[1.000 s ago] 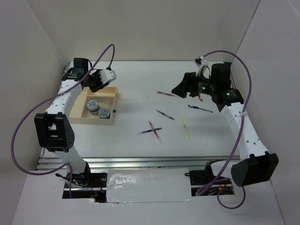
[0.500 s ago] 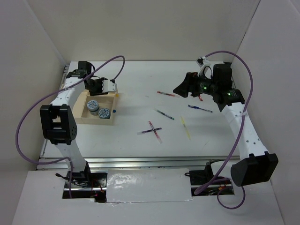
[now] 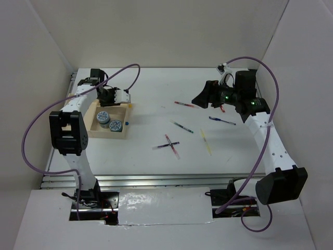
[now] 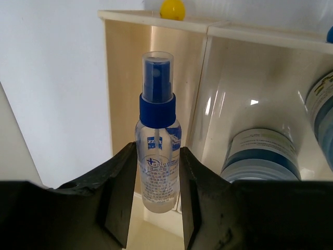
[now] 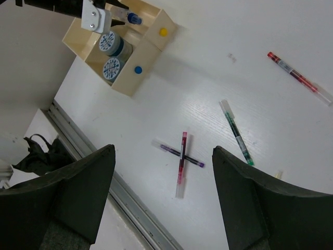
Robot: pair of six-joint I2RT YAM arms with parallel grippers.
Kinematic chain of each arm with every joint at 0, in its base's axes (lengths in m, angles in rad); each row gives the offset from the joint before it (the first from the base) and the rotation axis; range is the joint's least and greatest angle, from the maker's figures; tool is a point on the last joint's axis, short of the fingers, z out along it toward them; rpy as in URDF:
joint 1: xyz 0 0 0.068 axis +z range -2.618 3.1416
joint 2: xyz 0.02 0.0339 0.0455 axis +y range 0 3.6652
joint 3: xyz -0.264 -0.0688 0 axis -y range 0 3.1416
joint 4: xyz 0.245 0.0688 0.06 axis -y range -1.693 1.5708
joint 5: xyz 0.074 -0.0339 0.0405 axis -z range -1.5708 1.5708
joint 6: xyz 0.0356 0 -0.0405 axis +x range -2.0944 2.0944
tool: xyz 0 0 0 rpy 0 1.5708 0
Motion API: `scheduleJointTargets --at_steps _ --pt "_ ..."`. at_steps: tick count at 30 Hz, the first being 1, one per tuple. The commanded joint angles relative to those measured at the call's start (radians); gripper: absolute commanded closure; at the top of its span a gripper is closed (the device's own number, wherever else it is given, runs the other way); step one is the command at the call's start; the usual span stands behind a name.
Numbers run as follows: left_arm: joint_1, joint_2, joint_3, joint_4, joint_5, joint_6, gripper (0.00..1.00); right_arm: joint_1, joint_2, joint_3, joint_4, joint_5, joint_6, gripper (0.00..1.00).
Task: Sort the stationery into containers
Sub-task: Place the stationery in the storage box, then pick up the pen from the center of the board.
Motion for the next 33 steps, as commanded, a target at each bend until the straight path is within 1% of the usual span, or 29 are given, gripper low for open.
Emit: scheduleJointTargets --at_steps 1,2,3,4,5,6,7,10,11,12,13,15,16,17,19,20,22,23,24,26,27,28,29,30,31,32,33 --pt "-0.001 0.009 0.049 0.008 -0.014 0.016 0.55 -0.002 0.011 0.024 -0.008 -0.017 -0.013 0.18" --pt "-0.001 0.010 0.052 0.011 -0.015 0.013 0.53 -0.002 0.013 0.026 -0.009 -0.017 -0.016 0.18" --pt "-0.002 0.010 0.062 0.014 -0.024 0.002 0.46 -0.002 0.013 0.029 -0.011 -0.017 -0.015 0.18" --pt "-0.002 0.012 0.067 0.014 -0.026 -0.004 0.45 -0.002 0.014 0.030 -0.014 -0.015 -0.018 0.18" --pt "-0.001 0.007 0.075 0.008 -0.024 -0.007 0.38 -0.003 0.013 0.032 -0.015 -0.017 -0.016 0.18" --pt "-0.002 0.001 0.088 0.008 -0.015 -0.013 0.34 -0.002 0.011 0.032 -0.016 -0.014 -0.018 0.18" --pt "-0.002 -0.011 0.093 0.008 -0.009 -0.019 0.25 -0.002 0.011 0.032 -0.016 -0.014 -0.018 0.18" --pt "-0.002 -0.049 0.096 0.024 0.005 -0.036 0.22 -0.003 0.006 0.032 -0.017 -0.015 -0.019 0.18" --pt "-0.001 -0.059 0.101 0.036 0.003 -0.061 0.19 -0.002 0.002 0.033 -0.020 -0.015 -0.022 0.18" --pt "-0.002 -0.072 0.111 0.036 0.005 -0.079 0.20 -0.003 0.000 0.035 -0.025 -0.012 -0.025 0.18" --pt "-0.002 -0.091 0.125 0.033 0.023 -0.146 0.22 -0.006 -0.006 0.036 -0.032 -0.012 -0.030 0.18" --pt "-0.002 -0.109 0.218 -0.028 0.069 -0.234 0.28 -0.013 -0.018 0.044 -0.057 -0.003 -0.041 0.18" --pt "-0.002 -0.120 0.254 -0.065 0.118 -0.284 0.30 -0.016 -0.021 0.046 -0.068 0.000 -0.056 0.18" --pt "-0.031 -0.128 0.322 -0.102 0.143 -0.383 0.33 -0.025 -0.024 0.052 -0.081 0.003 -0.065 0.18" --pt "-0.061 -0.175 0.354 -0.176 0.181 -0.528 0.40 -0.037 -0.030 0.047 -0.130 0.002 -0.099 0.19" --pt "-0.071 -0.198 0.333 -0.194 0.201 -0.556 0.42 -0.046 -0.039 0.040 -0.144 0.000 -0.110 0.19" --pt "-0.119 -0.323 0.247 -0.164 0.218 -0.631 0.42 -0.055 -0.055 0.000 -0.164 0.017 -0.134 0.19" --pt "-0.139 -0.371 0.131 -0.139 0.203 -0.644 0.42 -0.060 -0.072 -0.012 -0.184 0.029 -0.148 0.19" --pt "-0.186 -0.469 0.027 -0.101 0.201 -0.639 0.40 -0.060 -0.075 -0.032 -0.201 0.047 -0.172 0.19" --pt "-0.238 -0.558 -0.066 -0.102 0.206 -0.595 0.38 -0.068 -0.093 -0.054 -0.229 0.066 -0.173 0.19" --pt "-0.293 -0.635 -0.110 -0.098 0.203 -0.579 0.36 -0.081 -0.102 -0.069 -0.244 0.072 -0.203 0.19" --pt "-0.318 -0.672 -0.187 -0.078 0.201 -0.560 0.31 -0.091 -0.118 -0.100 -0.250 0.078 -0.211 0.19" --pt "-0.344 -0.703 -0.223 -0.053 0.194 -0.570 0.28 -0.100 -0.124 -0.117 -0.262 0.080 -0.215 0.19" --pt "-0.392 -0.748 -0.256 -0.032 0.189 -0.584 0.28 -0.117 -0.130 -0.128 -0.270 0.081 -0.222 0.19" --pt "-0.416 -0.760 -0.295 -0.013 0.180 -0.584 0.31 -0.117 -0.139 -0.146 -0.281 0.089 -0.232 0.19" --pt "-0.438 -0.761 -0.304 -0.015 0.175 -0.575 0.32 -0.117 -0.145 -0.152 -0.301 0.098 -0.238 0.19" --pt "-0.481 -0.757 -0.312 -0.019 0.169 -0.544 0.32 -0.147 -0.147 -0.157 -0.307 0.106 -0.243 0.19"
